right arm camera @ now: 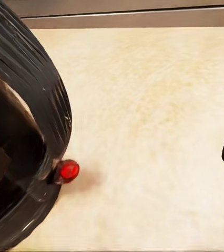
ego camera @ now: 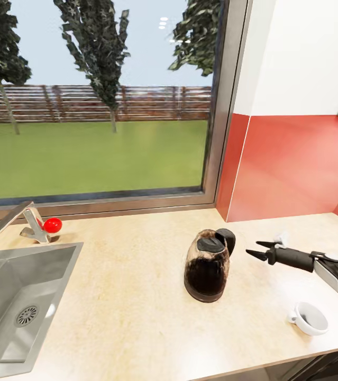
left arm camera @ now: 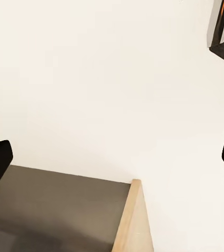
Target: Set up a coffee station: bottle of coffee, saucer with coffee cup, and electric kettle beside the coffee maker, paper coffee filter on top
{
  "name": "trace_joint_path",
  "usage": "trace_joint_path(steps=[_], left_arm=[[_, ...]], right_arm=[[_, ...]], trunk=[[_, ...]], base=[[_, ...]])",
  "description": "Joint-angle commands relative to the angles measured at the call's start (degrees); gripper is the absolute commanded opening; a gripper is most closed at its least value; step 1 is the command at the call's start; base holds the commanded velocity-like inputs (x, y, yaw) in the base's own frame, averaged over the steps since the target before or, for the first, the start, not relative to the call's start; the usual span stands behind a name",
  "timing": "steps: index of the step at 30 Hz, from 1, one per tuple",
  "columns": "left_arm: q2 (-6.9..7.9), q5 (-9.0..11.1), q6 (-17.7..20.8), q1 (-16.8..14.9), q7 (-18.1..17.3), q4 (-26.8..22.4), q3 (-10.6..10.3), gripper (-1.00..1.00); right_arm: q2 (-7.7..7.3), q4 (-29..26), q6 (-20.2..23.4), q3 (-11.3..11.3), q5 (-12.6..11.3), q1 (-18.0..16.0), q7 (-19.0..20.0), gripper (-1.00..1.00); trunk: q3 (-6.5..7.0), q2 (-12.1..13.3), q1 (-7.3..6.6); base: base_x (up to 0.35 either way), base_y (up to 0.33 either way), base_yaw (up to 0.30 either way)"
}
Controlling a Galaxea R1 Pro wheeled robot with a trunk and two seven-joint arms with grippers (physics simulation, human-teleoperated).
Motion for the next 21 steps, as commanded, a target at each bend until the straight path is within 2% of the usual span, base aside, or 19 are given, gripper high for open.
trace_joint_path(steps=[1,11,16,21], left_arm=[[-0.02,0.57,0.20,0.00,0.11,-0.09,-0.47,1.00],[-0.10,0.58,0.26,0.00,0.29,-0.16,-0.35,1.00],[-0.17,0.55,0.27,0.00,0.49,-0.15,-0.28,1.00],[-0.14,0.59,0.27,0.00,0.70,-0.13,-0.25,1.00]], right_arm=[[-0.06,0.55,-0.40,0.47,-0.36,-0.08,0.82,1.00],[0.19,1.71,-0.41,0.54,-0.33,-0.05,2.22,1.00],[1.63,1.49,-0.41,0.54,-0.18,-0.06,2.13,1.00],[1.93,1.35,-0.41,0.41,-0.21,-0.08,2.03,1.00]], trunk=[[-0.11,-0.11,0.03],[-0.11,-0.11,0.03],[-0.11,-0.11,0.03],[-0.11,-0.11,0.03]], base=[[0.000,0.000,0.000],[0.000,0.000,0.000],[0.000,0.000,0.000],[0.000,0.000,0.000]])
